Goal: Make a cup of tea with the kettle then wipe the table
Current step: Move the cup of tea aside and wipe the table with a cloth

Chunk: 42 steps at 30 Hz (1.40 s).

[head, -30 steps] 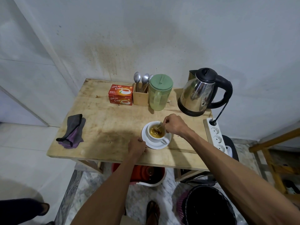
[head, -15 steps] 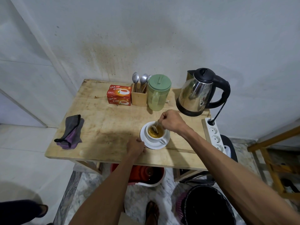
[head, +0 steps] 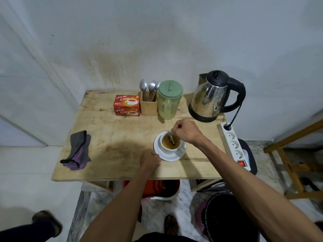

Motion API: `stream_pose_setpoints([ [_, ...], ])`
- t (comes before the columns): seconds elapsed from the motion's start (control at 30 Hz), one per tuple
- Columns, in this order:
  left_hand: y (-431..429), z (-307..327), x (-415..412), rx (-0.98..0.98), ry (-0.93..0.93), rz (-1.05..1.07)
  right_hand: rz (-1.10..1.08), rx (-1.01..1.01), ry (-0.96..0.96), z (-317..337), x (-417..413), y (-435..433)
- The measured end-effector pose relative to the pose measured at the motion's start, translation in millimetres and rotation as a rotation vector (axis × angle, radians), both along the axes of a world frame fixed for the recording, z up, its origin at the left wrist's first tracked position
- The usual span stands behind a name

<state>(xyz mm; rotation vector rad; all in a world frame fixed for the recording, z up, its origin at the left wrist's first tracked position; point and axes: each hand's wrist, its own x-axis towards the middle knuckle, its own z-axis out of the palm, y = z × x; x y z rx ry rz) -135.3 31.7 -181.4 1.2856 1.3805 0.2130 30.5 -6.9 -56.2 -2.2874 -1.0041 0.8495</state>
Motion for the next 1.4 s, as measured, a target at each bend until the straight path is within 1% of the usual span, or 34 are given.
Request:
stream_pose_setpoints([
  [0.13,6,0,-4,-0.097,-0.038,-0.019,-0.021,-0.105,-0.039,-16,-6,-5],
  [0.23,11,1,-6,-0.097,-0.035,-0.069,-0.084,-0.180,-0.063,-34,-13,-14],
  [0.3,15,2,-8,-0.090,-0.047,-0.094,-0.179,-0.168,-0.056,-42,-19,-22],
  [0.4,21,-1,-8,-0.109,-0.044,-0.140,-0.383,-0.114,-0.053,-50,-28,-38],
  [0.5,27,-2,-7,-0.110,-0.044,-0.155,-0.576,-0.060,0.035,-62,-38,-52],
  [0.6,34,-3,-5,-0.105,-0.045,-0.168,-0.709,-0.040,0.214,-71,-47,-58],
  [0.7,41,-2,-5,-0.157,-0.090,-0.184,-0.778,-0.072,0.385,-77,-55,-57],
  [0.8,46,-3,-6,-0.197,-0.117,-0.210,-0.844,-0.102,0.497,-80,-63,-51],
  [0.87,50,-3,-6,-0.234,-0.138,-0.214,-0.888,-0.099,0.533,-87,-66,-47],
  [1.0,54,-1,-5,-0.290,-0.176,-0.233,-0.931,-0.075,0.515,-104,-71,-46],
  [1.23,49,-10,2,-0.264,-0.176,-0.166,-0.929,-0.026,0.346,-109,-76,-45],
  [1.4,34,-10,17,-0.255,-0.175,-0.159,-0.991,0.020,0.344,-105,-66,-58],
])
